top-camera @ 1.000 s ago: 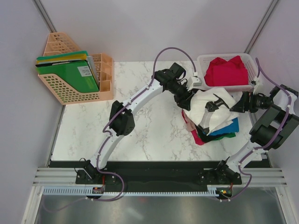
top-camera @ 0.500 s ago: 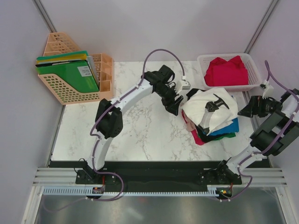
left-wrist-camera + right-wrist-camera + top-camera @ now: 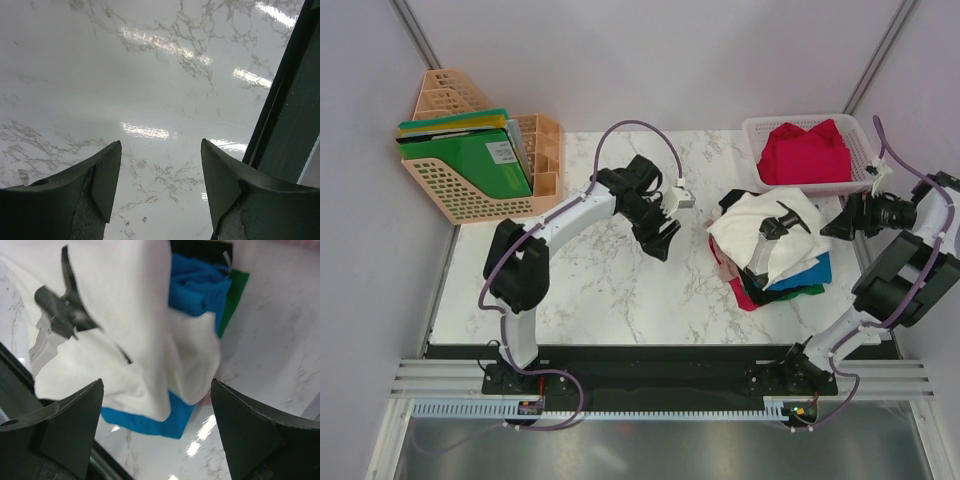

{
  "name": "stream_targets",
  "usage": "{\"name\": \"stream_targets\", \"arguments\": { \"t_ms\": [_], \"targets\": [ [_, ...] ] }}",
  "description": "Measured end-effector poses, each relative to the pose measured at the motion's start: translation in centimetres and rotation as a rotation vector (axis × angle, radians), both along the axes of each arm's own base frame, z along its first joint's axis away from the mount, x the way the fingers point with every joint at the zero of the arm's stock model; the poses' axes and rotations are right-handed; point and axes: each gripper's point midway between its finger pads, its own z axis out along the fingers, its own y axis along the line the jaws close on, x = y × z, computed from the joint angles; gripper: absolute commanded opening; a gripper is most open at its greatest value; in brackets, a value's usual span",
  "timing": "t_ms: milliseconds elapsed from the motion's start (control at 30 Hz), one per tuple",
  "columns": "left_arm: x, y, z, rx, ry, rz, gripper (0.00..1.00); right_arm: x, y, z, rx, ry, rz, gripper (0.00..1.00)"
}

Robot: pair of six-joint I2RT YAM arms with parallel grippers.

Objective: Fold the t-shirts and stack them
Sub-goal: Put the neatly folded tshirt into the corner of the board with both arms

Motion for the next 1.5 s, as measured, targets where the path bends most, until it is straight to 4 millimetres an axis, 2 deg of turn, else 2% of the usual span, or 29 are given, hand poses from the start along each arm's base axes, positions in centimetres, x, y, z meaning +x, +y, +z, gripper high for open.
{"name": "stream_targets", "arguments": {
  "t_ms": [67,133,300,333,400,467,600,733,967,1200,1333,1500],
  "targets": [
    [-0.7,0.7,-1.3,0.032,0.029,0.003,0.72,2.4,-0.7,0.2,0.005,-0.024,0.008,0.93],
    [-1.2,1.3,-2.1,0.049,0.046,0.006,0.72,3.8,0.2,0.1,0.011,-0.010,0.026,0.95],
    [-1.1,2.1,-2.0,0.044,0.037,0.019,0.72,6.8,7.1,0.5,0.043,0.031,0.116,0.95],
    [-0.9,2.2,-1.9,0.039,0.030,0.022,0.72,7.3,9.0,0.6,0.049,0.035,0.154,0.94],
    [-0.9,2.3,-1.5,0.035,0.019,0.026,0.72,8.2,10.8,0.8,0.063,0.042,0.176,0.94],
    [-0.8,2.5,-1.2,0.029,0.011,0.030,0.71,8.8,11.7,1.1,0.068,0.040,0.179,0.92],
    [-1.5,3.7,-1.4,0.032,0.007,0.038,0.71,8.8,11.5,0.9,0.043,0.046,0.165,0.94],
    [-2.3,5.0,-2.0,0.049,0.023,0.049,0.71,7.7,11.0,1.2,-0.026,0.024,0.140,0.96],
    [-2.1,5.6,-2.1,0.062,0.011,0.061,0.71,6.4,10.2,4.8,-0.156,-0.098,0.098,0.95],
    [-2.1,5.6,-1.5,0.054,-0.005,0.063,0.71,4.9,9.5,3.9,-0.217,-0.059,0.092,0.98],
    [-2.2,5.7,-1.6,0.056,-0.002,0.062,0.71,4.6,8.0,4.3,-0.259,-0.066,0.049,0.98],
    [-2.5,6.0,-1.9,0.063,0.005,0.059,0.71,3.5,5.8,6.5,-0.374,-0.148,-0.042,0.98]
  ]
}}
